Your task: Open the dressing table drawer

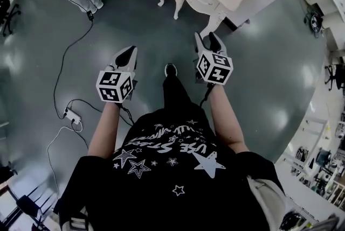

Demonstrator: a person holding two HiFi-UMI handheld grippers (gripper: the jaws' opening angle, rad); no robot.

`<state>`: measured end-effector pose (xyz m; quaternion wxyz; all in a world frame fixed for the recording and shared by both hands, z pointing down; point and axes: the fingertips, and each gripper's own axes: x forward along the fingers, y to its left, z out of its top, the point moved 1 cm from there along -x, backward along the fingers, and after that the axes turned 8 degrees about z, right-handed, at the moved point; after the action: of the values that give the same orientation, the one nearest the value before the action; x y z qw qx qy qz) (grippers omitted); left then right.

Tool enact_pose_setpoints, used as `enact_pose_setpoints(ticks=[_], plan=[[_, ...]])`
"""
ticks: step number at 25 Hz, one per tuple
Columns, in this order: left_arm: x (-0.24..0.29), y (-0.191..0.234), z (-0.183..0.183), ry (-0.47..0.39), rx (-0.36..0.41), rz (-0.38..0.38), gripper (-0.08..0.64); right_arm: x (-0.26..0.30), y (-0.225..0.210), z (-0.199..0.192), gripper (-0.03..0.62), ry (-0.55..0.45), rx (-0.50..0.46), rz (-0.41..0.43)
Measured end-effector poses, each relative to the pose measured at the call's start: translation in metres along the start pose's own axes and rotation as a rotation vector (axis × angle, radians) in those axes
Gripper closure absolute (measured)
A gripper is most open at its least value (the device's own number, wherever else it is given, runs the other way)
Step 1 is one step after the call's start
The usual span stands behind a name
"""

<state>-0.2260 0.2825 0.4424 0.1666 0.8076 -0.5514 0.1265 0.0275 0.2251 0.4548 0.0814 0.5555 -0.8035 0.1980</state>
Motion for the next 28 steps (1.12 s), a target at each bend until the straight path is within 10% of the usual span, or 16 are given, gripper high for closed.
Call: enact_pose_setpoints(ticks=[14,28], plan=[[0.202,0.019,0.093,0.011,0.028,-0.004,0.56,0.176,-0.109,0.084,0.345,0.007,0.031,0.027],[0.313,0.018,0.146,0.018,0.083,-0.087,0.56,0.233,-0.187,0.117,0.36,-0.001,0.081,-0.06]])
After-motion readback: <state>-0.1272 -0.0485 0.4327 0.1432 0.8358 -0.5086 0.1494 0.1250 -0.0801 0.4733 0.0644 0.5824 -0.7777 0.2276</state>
